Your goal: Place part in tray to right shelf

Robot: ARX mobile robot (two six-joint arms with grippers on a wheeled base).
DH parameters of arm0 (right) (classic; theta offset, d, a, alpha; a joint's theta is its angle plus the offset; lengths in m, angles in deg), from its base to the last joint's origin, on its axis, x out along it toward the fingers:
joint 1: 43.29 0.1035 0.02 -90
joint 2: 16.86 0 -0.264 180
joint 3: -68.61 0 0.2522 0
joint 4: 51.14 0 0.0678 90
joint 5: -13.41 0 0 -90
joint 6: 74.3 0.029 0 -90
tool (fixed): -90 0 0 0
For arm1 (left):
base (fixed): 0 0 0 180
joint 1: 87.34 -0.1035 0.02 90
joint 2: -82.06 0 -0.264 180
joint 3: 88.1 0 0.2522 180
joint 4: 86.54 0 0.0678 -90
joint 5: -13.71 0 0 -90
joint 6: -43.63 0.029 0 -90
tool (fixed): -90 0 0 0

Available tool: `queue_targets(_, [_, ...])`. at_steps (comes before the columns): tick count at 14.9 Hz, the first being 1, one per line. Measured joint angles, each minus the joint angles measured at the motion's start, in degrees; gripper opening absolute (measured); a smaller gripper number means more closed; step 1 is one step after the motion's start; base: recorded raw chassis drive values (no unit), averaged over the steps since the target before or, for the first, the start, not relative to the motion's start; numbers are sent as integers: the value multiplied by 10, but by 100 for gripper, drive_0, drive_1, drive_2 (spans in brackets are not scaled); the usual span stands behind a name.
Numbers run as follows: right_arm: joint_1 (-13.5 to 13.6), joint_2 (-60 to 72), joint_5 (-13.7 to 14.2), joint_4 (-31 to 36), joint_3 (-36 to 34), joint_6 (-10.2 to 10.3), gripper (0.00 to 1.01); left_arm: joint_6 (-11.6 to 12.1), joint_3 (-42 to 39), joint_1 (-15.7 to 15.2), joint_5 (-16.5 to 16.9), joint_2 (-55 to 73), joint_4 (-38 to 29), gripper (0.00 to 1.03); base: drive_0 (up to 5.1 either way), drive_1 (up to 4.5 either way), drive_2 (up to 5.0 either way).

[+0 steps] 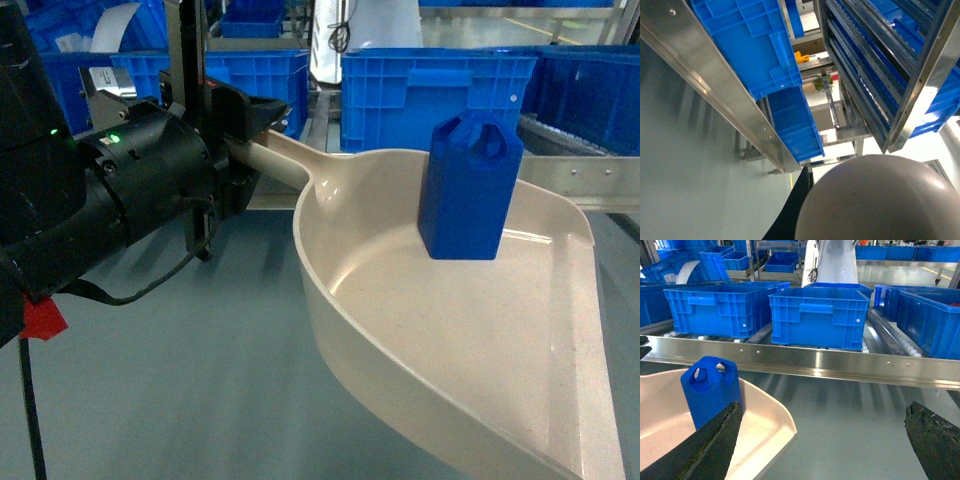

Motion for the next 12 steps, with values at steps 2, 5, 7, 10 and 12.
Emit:
queue_targets(2, [0,0,-3,0,0,0,98,0,0,-2,-2,0,1,12,145,295,-442])
queue_targets(5, [0,0,0,-2,0,0,98,0,0,0,-1,0,1,12,292,212,-494])
queue_targets(7, [0,0,1,0,0,0,98,0,0,3,0,0,0,12,33,463,-398])
queue_targets(10, [0,0,1,0,0,0,98,0,0,3,-1,0,0,12,15,426,-396])
queue_targets(12, [0,0,1,0,0,0,98,0,0,0,-1,0,0,12,16,419,-387])
